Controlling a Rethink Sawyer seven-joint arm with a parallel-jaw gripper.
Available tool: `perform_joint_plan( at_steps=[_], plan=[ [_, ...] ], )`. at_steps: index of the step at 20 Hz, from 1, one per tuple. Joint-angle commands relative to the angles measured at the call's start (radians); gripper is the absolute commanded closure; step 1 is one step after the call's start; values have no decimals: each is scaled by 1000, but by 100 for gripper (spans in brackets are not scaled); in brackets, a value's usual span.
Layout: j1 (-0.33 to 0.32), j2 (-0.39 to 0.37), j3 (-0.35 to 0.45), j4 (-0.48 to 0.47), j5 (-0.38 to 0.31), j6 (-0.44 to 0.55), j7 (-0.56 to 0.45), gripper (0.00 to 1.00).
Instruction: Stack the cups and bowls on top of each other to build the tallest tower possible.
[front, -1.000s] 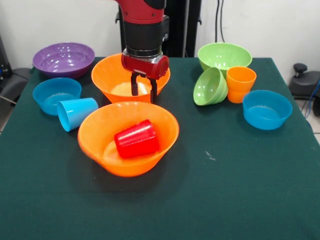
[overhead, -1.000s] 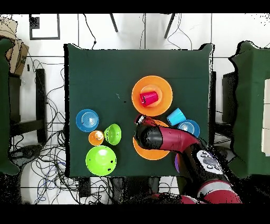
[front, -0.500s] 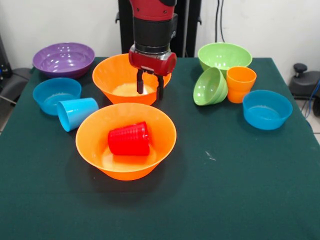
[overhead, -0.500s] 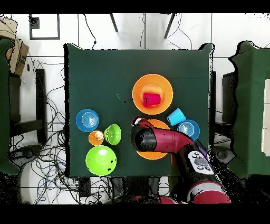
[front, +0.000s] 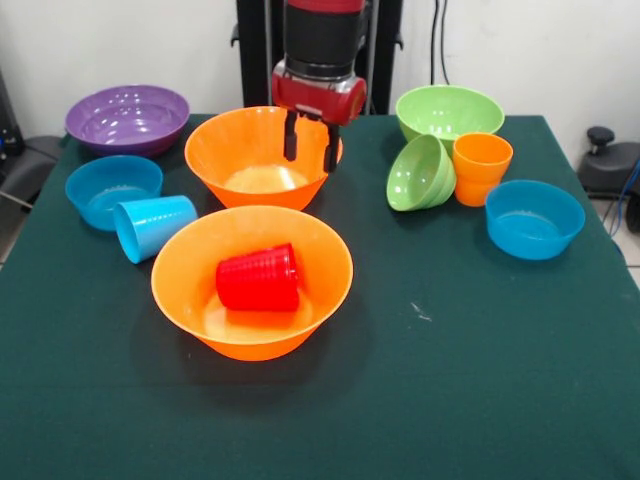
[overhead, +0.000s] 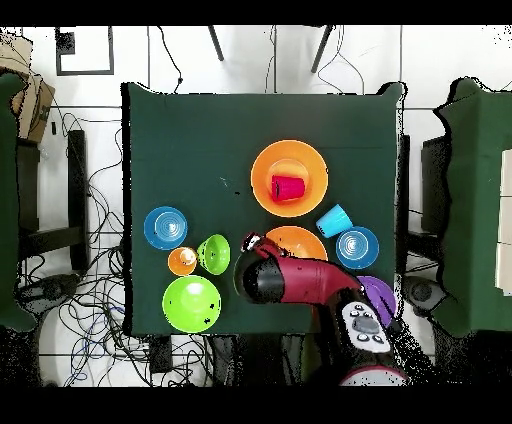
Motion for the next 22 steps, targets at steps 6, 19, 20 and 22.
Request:
perform_joint_plan(
  at_steps=[6, 19, 20, 22],
  plan=[
    [178, -37, -87, 62, 70, -37, 196, 0],
    [294, 74, -86, 5, 63, -124, 123, 0],
    [312, 78, -97, -1, 62, -122, 119, 0],
    [312, 71, -91, 2, 56, -110, 103, 0]
  ],
)
